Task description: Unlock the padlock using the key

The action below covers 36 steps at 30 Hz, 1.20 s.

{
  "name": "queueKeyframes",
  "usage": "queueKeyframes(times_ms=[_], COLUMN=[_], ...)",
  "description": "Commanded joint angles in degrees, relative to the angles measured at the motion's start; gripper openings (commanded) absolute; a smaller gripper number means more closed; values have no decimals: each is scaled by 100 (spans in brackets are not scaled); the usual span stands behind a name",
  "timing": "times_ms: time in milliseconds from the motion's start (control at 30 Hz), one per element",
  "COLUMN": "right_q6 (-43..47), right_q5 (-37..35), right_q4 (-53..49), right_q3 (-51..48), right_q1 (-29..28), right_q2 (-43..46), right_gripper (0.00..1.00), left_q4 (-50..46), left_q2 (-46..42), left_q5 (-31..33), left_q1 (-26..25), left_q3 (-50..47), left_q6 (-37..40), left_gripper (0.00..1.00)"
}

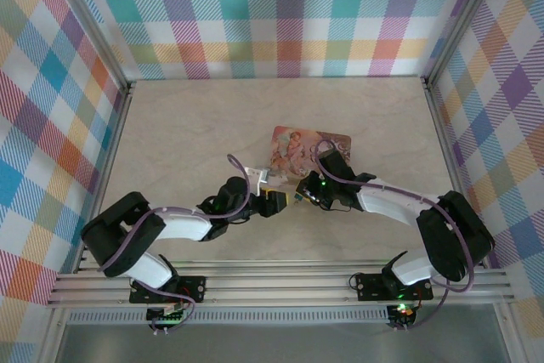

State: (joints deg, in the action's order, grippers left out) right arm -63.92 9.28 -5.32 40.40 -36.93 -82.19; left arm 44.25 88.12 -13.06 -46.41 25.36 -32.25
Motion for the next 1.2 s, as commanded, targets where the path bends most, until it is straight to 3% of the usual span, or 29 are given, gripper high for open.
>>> queueKeyframes(times_ms=[0, 267, 933, 1167], right_q6=[-226, -274, -296, -330], right_q5=[412, 434, 422, 408], right_q4=[-50, -48, -39, -23], right_q3=[-103, -129, -144, -153], right_q1=[-7, -5, 15, 23], right_q2=[-66, -53, -69, -45], right_gripper=[0, 0, 0, 0], left_q4=[1008, 1921, 2261, 2360], left_q2=[359, 1125, 1654, 1769], left_q5=[-809, -865, -930, -957], left_q1=[4, 5, -96, -179], left_q3=[-40, 35, 213, 276], left_q6=[-540, -764, -950, -998], left_gripper=[48, 43, 32, 12])
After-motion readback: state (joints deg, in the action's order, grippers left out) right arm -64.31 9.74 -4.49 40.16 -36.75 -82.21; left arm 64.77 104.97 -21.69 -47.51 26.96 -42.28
